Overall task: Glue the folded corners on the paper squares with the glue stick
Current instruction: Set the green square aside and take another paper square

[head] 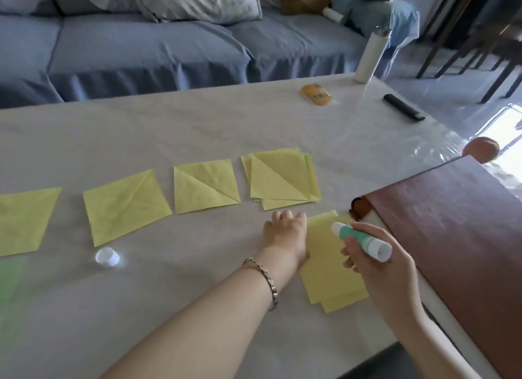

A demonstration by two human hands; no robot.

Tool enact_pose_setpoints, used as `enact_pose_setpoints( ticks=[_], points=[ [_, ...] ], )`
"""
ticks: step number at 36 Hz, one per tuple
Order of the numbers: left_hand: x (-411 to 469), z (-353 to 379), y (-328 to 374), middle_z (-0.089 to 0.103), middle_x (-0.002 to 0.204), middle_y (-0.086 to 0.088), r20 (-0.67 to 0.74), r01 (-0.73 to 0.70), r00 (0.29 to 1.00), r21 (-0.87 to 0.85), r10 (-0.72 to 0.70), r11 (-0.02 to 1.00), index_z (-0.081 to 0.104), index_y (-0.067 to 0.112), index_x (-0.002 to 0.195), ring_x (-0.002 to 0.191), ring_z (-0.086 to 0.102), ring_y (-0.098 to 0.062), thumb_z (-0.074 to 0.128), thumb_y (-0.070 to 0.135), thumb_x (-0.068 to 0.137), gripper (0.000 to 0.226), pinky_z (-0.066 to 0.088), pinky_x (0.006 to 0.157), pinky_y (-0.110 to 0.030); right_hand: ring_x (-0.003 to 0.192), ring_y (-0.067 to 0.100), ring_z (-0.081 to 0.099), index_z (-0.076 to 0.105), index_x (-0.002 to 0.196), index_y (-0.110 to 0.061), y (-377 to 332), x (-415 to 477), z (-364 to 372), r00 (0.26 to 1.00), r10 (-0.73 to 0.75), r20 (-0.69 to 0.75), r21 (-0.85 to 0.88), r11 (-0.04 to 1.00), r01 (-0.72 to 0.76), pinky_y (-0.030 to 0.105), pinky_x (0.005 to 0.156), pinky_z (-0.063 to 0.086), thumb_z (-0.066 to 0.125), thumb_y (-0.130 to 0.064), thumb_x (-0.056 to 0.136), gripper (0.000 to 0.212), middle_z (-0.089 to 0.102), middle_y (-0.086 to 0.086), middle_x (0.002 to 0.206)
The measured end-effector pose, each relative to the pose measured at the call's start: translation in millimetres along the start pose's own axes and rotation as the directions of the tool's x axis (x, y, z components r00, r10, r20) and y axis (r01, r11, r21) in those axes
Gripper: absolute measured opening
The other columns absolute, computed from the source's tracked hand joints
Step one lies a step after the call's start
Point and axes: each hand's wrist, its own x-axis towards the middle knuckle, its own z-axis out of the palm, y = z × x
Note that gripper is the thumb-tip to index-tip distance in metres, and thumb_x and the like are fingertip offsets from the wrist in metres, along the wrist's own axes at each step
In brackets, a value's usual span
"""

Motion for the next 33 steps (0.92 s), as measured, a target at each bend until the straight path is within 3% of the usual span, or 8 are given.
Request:
enact_pose_setpoints(
  ticks=[5, 9, 15, 17, 20, 23, 28, 33],
  points=[
    [-7, -6, -2, 0.05, 0.11, -0.008, -0.079, -0.045, 0.996, -0.16, 0.033, 0.986, 0.055, 0.012, 0.11, 0.108, 0.05, -0.031, 0.055, 0.018, 0.093, 0.019, 0.036, 0.082, -0.031, 0.052, 0.015, 0.063, 0.066, 0.089, -0.041, -3, 4, -2, 0.998, -0.046, -0.039, 0.032, 0.998, 0.047, 0.021, 0.052, 0.05, 0.063, -0.039, 0.069, 0.021, 0.07, 0.0, 0.077],
    [-26, -4, -14, 0.05, 0.095, -0.005, -0.188, -0.076, 0.982, -0.328, 0.014, 0.941, 0.057, 0.01, 0.096, 0.093, 0.054, -0.029, 0.045, 0.022, 0.098, 0.017, 0.036, 0.07, -0.03, 0.05, 0.016, 0.062, 0.066, 0.09, -0.042, -12, 5, -4, 0.985, -0.126, -0.116, 0.086, 0.987, 0.136, 0.022, 0.052, 0.05, 0.064, -0.032, 0.073, 0.019, 0.069, 0.002, 0.078],
    [-65, -13, -55, 0.056, 0.083, 0.002, -0.288, 0.014, 0.912, -0.689, -0.291, 0.725, 0.047, 0.017, 0.112, 0.076, 0.054, -0.017, 0.049, 0.017, 0.096, 0.017, 0.033, 0.058, -0.022, 0.054, 0.021, 0.063, 0.063, 0.1, -0.041, -22, 2, 9, 0.968, -0.225, -0.114, 0.136, 0.961, 0.24, 0.022, 0.051, 0.05, 0.062, -0.021, 0.08, 0.029, 0.069, 0.007, 0.083],
    [-85, -14, -71, 0.059, 0.073, -0.001, -0.292, 0.021, 0.875, -0.774, -0.386, 0.632, 0.041, 0.025, 0.116, 0.064, 0.055, -0.015, 0.054, 0.013, 0.092, 0.03, 0.04, 0.056, -0.021, 0.061, 0.017, 0.066, 0.06, 0.103, -0.044, -21, -2, 20, 0.966, -0.248, -0.068, 0.113, 0.961, 0.254, 0.022, 0.055, 0.052, 0.062, -0.028, 0.084, 0.025, 0.068, -0.002, 0.088],
    [-117, -11, -96, 0.062, 0.076, -0.021, -0.293, 0.013, 0.843, -0.828, -0.451, 0.561, 0.029, 0.045, 0.124, 0.067, 0.061, -0.029, 0.056, 0.009, 0.088, 0.058, 0.049, 0.065, -0.031, 0.078, 0.003, 0.065, 0.059, 0.101, -0.045, -18, -14, 43, 0.954, -0.288, 0.086, 0.002, 0.957, 0.289, 0.012, 0.065, 0.048, 0.065, -0.041, 0.082, 0.02, 0.065, -0.023, 0.093],
    [-147, -7, -113, 0.06, 0.081, -0.03, -0.251, 0.038, 0.827, -0.868, -0.503, 0.496, 0.024, 0.069, 0.113, 0.069, 0.065, -0.036, 0.055, 0.003, 0.087, 0.078, 0.052, 0.065, -0.033, 0.087, -0.004, 0.057, 0.056, 0.106, -0.034, -15, -31, 72, 0.89, -0.368, 0.27, -0.106, 0.907, 0.407, 0.003, 0.075, 0.04, 0.074, -0.031, 0.073, 0.038, 0.063, -0.016, 0.099],
    [-178, -2, -130, 0.062, 0.075, -0.025, -0.152, 0.061, 0.831, -0.931, -0.534, 0.36, 0.02, 0.055, 0.129, 0.054, 0.065, -0.023, 0.054, -0.005, 0.087, 0.081, 0.052, 0.054, -0.025, 0.11, 0.012, 0.049, 0.054, 0.106, -0.024, -9, -49, 114, 0.674, -0.578, 0.46, -0.135, 0.705, 0.697, 0.021, 0.091, 0.038, 0.08, -0.018, 0.061, 0.052, 0.063, -0.002, 0.106],
    [-194, 9, -147, 0.061, 0.065, -0.01, -0.117, 0.085, 0.841, -0.936, -0.528, 0.343, 0.037, 0.044, 0.126, 0.057, 0.067, -0.023, 0.052, -0.008, 0.085, 0.068, 0.051, 0.057, -0.025, 0.075, 0.011, 0.046, 0.051, 0.097, -0.027, -8, -60, 133, 0.672, -0.565, 0.478, -0.162, 0.696, 0.7, 0.01, 0.067, 0.032, 0.062, 0.002, 0.059, 0.049, 0.049, -0.008, 0.095]
  ],
)
